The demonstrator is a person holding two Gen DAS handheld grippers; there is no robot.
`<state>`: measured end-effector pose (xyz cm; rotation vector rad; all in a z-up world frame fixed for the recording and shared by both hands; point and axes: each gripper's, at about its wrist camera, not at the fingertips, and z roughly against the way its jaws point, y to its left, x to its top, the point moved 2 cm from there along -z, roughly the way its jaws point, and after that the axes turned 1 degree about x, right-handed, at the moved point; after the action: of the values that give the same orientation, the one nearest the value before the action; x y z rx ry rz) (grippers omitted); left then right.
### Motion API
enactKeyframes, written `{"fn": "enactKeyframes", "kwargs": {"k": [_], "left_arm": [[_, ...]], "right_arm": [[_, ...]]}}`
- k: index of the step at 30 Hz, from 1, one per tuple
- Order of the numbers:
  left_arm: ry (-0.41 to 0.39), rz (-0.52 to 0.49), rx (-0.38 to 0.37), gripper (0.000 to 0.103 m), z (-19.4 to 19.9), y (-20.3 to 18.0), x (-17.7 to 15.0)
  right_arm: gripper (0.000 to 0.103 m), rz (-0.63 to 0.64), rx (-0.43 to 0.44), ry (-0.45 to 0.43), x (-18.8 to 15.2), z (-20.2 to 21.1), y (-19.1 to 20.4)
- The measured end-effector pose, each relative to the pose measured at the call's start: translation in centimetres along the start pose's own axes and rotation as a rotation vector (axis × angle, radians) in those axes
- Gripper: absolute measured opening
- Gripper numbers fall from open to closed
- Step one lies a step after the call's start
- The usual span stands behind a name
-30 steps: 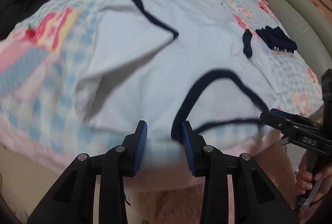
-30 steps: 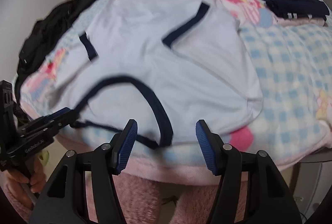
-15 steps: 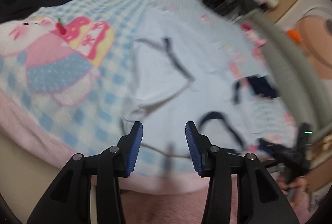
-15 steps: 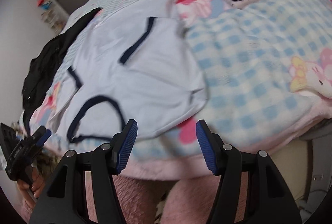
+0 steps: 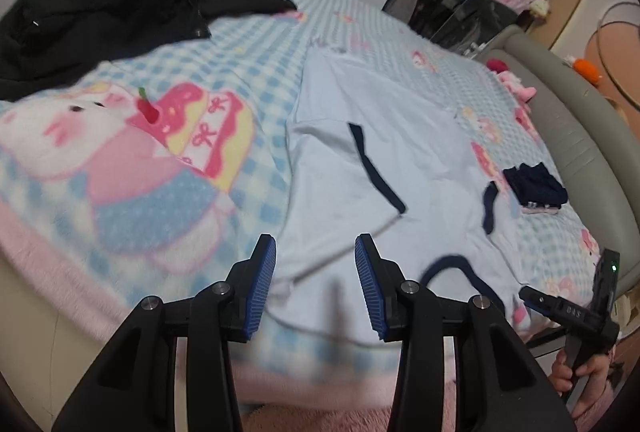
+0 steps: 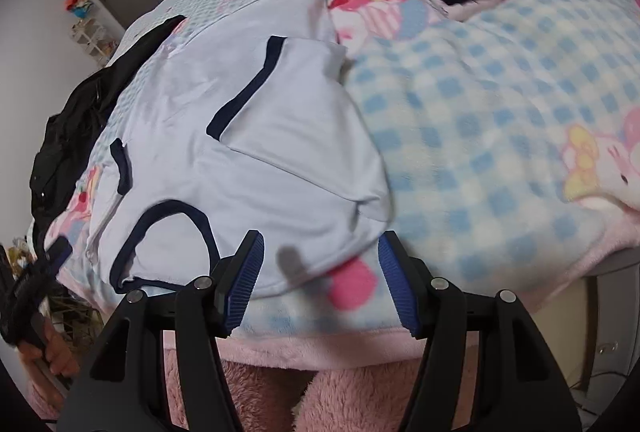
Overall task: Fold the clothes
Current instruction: 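Press the folded shirt edge flat with both open grippers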
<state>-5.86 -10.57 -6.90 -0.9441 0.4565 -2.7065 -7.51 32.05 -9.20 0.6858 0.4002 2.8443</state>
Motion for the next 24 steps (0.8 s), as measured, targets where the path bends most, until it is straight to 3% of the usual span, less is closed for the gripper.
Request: {"fn": "enactKeyframes", "kwargs": {"k": [2, 4, 9, 12, 15, 22, 24], "left_arm": [[0.082, 0.010, 0.044, 0.032, -2.4, 0.4, -0.3], [0.130, 0.043, 0.045, 0.031, -3.3, 0.7, -1.2], [0.066, 0.181, -0.218, 0.040, -0.4, 1.8, -2.9], [0.091, 0.156, -0.208, 0.040, 0.0, 1.8, -3.7], [0.123, 0.127, -0.166, 0.040, -0.1, 1.6, -4.5], [0.136, 0.150, -0.192, 0.040, -0.2, 1.8, -4.7], [0.126, 0.200, -0.242, 0.040, -0.1, 2.3, -4.6]], "right_arm": [[0.062, -0.006, -0.002, -0.002, 0.1, -0.2, 0.1], [0.062, -0.038, 0.001, -0.008, 0.3, -0.2, -0.4], [0.059, -0.007, 0.001, -0.080, 0.5, 1.8, -0.9], [0.056, -0.004, -0.013, -0.098, 0.6, 2.0, -1.7], [0.055, -0.033, -0.018, -0.059, 0.3, 0.9, -2.8], [0.053, -0.003, -0.090, -0.049, -0.6, 0.7, -3.5], [0.045, -0.037, -0.020, -0.067, -0.5, 1.4, -3.7]]}}
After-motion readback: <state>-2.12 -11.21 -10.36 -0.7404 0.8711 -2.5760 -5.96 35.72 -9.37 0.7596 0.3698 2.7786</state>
